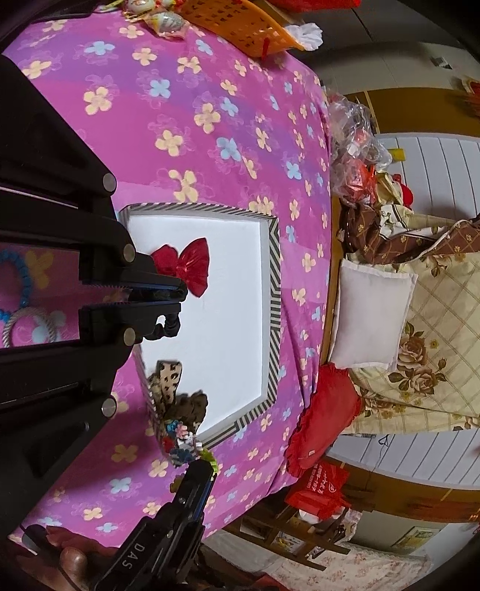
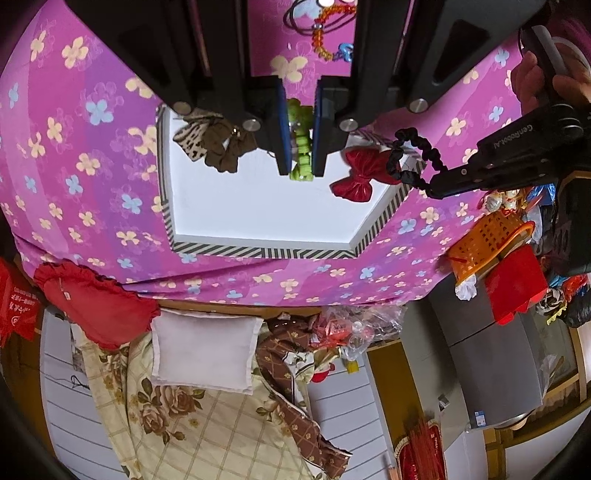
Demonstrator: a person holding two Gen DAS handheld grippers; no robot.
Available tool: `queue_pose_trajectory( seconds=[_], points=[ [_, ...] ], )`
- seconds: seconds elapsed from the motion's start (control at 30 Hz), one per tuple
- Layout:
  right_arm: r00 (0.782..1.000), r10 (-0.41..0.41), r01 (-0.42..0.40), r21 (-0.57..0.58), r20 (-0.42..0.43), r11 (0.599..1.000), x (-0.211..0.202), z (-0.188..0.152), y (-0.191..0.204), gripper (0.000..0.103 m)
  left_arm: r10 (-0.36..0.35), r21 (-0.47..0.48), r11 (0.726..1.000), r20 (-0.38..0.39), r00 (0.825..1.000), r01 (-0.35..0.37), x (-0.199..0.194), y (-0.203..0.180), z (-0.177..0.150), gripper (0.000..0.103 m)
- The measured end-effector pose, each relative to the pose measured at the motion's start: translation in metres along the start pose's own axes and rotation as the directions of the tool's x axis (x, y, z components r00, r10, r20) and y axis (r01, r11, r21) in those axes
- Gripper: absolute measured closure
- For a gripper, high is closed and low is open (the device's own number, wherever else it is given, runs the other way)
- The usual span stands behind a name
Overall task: Organize jewelry
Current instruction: 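Carry the black scrunchie and beaded bracelet into the tray and release both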
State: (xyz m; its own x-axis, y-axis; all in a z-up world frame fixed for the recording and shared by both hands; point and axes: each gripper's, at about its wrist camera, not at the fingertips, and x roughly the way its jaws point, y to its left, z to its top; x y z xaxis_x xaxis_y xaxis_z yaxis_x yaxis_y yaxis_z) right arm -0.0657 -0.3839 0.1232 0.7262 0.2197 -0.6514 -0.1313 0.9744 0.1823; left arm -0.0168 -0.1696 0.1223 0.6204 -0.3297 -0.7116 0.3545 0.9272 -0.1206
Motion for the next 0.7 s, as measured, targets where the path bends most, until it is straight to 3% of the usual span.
queue_pose_trajectory(
  seconds=[0.17,0.43,0.7],
  points=[
    [1.0,0.007,-0.007,0.007,-0.013,1.0,0.014,0.005,-0.004,0.092,0.009,-0.009,1.0,-0.003,1.0,-0.009,0.013,0.004,0.009,0.103],
    [0.999,0.023,-0.022,0.012,-0.041,1.0,0.04,0.011,-0.007,0.092,-0.034,-0.041,0.999,-0.03,0.999,0.033,0.037,0.008,0.019,0.103],
    [0.995,0.03,-0.027,0.024,-0.092,0.999,0.075,0.004,-0.01,0.092,-0.017,-0.047,0.999,-0.08,0.997,0.013,0.072,0.007,0.013,0.103]
  ],
)
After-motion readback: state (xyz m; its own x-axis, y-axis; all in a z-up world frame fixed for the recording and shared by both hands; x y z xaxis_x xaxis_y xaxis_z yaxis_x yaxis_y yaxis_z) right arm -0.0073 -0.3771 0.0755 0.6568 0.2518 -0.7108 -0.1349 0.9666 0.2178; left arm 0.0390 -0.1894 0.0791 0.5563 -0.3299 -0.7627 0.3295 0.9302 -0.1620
